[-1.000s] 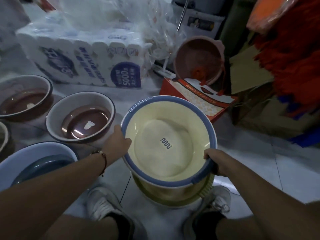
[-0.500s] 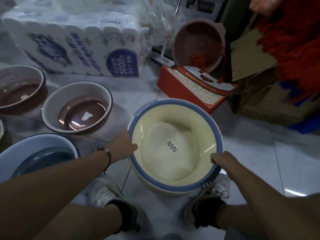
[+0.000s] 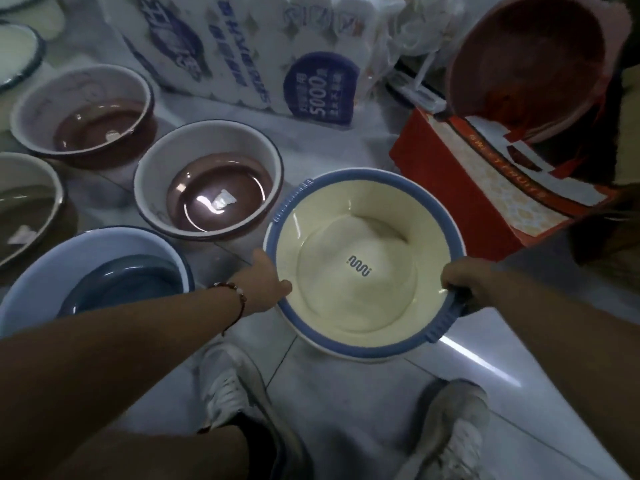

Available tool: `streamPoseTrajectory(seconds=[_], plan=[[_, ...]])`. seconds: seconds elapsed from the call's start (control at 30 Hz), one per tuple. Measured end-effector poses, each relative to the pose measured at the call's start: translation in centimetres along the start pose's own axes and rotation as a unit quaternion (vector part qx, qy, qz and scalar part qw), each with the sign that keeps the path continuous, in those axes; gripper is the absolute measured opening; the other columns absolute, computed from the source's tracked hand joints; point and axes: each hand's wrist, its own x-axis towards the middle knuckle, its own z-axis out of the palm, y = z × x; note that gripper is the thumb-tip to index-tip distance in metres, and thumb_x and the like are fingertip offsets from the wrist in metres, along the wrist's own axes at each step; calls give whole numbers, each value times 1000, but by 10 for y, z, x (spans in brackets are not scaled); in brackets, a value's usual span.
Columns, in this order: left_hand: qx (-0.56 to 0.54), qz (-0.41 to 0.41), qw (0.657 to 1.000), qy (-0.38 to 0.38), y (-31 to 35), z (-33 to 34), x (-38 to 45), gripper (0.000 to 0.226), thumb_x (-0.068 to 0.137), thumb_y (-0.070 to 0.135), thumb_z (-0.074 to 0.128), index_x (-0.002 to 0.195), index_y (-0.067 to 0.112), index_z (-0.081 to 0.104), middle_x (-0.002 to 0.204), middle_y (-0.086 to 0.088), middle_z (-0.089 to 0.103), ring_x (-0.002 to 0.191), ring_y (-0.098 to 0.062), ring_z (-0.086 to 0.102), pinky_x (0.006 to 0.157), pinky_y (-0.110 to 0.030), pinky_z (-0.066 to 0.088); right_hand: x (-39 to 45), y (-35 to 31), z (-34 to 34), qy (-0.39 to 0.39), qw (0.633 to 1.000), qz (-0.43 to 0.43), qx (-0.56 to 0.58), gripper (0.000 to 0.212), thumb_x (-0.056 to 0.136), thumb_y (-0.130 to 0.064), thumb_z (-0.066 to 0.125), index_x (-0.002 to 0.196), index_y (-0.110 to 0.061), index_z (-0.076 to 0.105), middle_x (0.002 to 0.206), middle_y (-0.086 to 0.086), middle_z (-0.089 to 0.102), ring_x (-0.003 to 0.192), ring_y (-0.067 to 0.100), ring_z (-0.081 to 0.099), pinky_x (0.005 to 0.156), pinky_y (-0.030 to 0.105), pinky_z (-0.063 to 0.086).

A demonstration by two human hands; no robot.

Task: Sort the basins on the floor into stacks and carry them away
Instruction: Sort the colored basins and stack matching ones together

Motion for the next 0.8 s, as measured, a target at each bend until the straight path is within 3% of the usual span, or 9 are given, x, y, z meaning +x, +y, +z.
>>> streamPoseTrajectory(seconds=[0.1,0.17,0.23,0.33,0.43,0.57,0.63,0.7,0.8], plan=[[11,-16,1000,-11,-3,-5,12,76,90,38,62,134,-8,21,124,-21,55,107,-34,59,82,-36,48,23,-47,-12,-1,985,13,-171,15,91,-2,43,82,6,51,72,14,50,76,28,57,62,38,44],[6,-5,1000,-30,-7,-11,11,80,88,51,58,139,0,24,127,-11,54,109,-29,59,88,-34,48,38,-66,-9,43,954,-25,-294,26,88,-9,48,105,10,54,95,22,59,103,34,59,77,43,49],[4,26,999,-45,-14,-27,-3,78,85,64,51,139,11,32,131,-4,55,110,-25,58,94,-36,48,33,-79,-4,159,889,-94,-419,53,84,-18,52,133,1,44,130,23,53,121,37,51,99,50,44],[77,40,996,-13,-40,-63,-54,76,92,64,40,148,15,27,142,-13,50,125,-32,52,102,-46,44,-37,-101,21,281,736,-312,-531,64,84,-31,54,142,-11,36,139,14,47,124,32,49,103,45,43],[141,17,987,79,-86,-100,-135,70,94,60,41,151,23,23,144,-12,47,125,-34,52,103,-46,44,-133,-117,83,203,581,-552,-562,72,90,-47,53,150,-19,24,152,10,34,137,30,37,112,44,34],[105,-83,983,127,-166,-130,-256,84,84,71,42,152,25,24,147,-10,44,128,-31,50,105,-43,42,-261,-105,184,113,426,-694,-569,82,86,-65,37,154,-24,16,157,12,26,141,34,29,113,45,26],[88,-144,974,152,-204,-138,-309,84,85,68,46,153,24,23,151,-11,40,133,-31,46,107,-44,40,-309,-86,220,89,376,-720,-577,86,82,-72,23,154,-25,16,158,9,24,143,32,24,114,45,21],[100,-204,960,162,-240,-136,-356,79,91,63,45,155,24,20,158,-9,29,141,-30,36,113,-45,32,-347,-68,247,63,349,-732,-582,93,76,-76,12,154,-26,16,161,5,19,145,31,20,116,44,18],[76,-289,943,148,-276,-126,-423,80,92,63,45,155,21,19,162,-7,21,147,-27,24,119,-43,21,-392,-48,274,38,334,-754,-565,75,92,-66,27,155,-25,16,162,5,15,147,31,17,117,47,17]])
